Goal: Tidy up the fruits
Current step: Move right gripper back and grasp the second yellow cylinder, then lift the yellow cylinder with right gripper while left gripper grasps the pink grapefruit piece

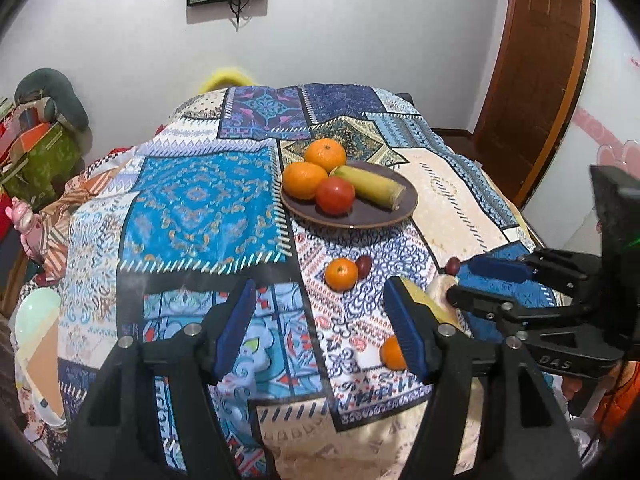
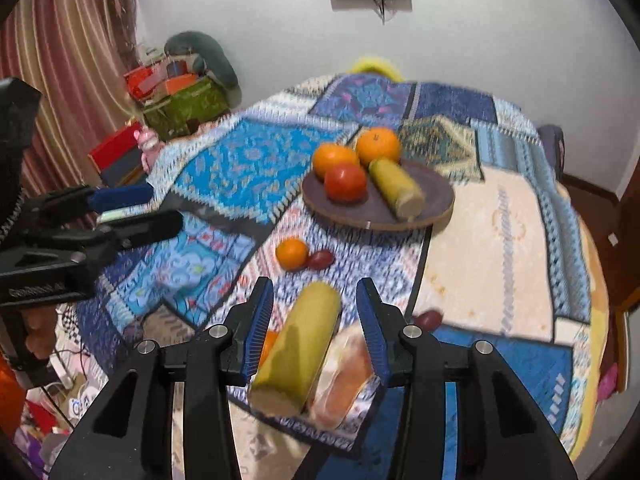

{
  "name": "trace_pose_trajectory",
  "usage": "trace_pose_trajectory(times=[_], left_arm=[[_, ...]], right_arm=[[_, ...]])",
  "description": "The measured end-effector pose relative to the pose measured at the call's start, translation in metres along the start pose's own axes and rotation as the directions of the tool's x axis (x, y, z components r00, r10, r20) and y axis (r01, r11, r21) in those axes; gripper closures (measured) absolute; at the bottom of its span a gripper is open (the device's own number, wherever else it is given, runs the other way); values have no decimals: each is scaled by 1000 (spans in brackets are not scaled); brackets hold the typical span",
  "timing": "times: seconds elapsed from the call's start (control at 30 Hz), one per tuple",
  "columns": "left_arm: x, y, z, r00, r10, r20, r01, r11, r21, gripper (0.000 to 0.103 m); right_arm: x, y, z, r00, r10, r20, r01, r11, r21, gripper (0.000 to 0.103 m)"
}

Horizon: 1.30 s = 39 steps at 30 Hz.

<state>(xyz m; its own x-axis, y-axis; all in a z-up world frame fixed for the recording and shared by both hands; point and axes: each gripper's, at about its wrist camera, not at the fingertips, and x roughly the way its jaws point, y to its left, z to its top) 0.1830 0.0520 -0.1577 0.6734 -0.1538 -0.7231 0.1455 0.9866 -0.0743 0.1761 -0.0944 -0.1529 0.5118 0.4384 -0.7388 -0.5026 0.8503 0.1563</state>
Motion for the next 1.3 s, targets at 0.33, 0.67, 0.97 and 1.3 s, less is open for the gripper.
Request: trace_pose_trajectory(times=[0.33,0.67,0.97,1.3], left_arm=[[8,7,-19,999,-25,-39,25,1000,-1,37],[24,7,-24,996,-32,-81,32,1000,-1,37],[33,-12,-25,989,-73,-128,76,997,16,37],[37,-49,-22,984,-101,-146,112,991,71,37]], right_arm=[[40,18,-12,991,-43,-130,37,998,-46,63],[65,14,-9,979,-79,-186,66,995,-74,64],[40,18,-12,992,-55,-111,49,997,-54,70],[-16,-8,-13,999,-47,-10,47,999,15,71]])
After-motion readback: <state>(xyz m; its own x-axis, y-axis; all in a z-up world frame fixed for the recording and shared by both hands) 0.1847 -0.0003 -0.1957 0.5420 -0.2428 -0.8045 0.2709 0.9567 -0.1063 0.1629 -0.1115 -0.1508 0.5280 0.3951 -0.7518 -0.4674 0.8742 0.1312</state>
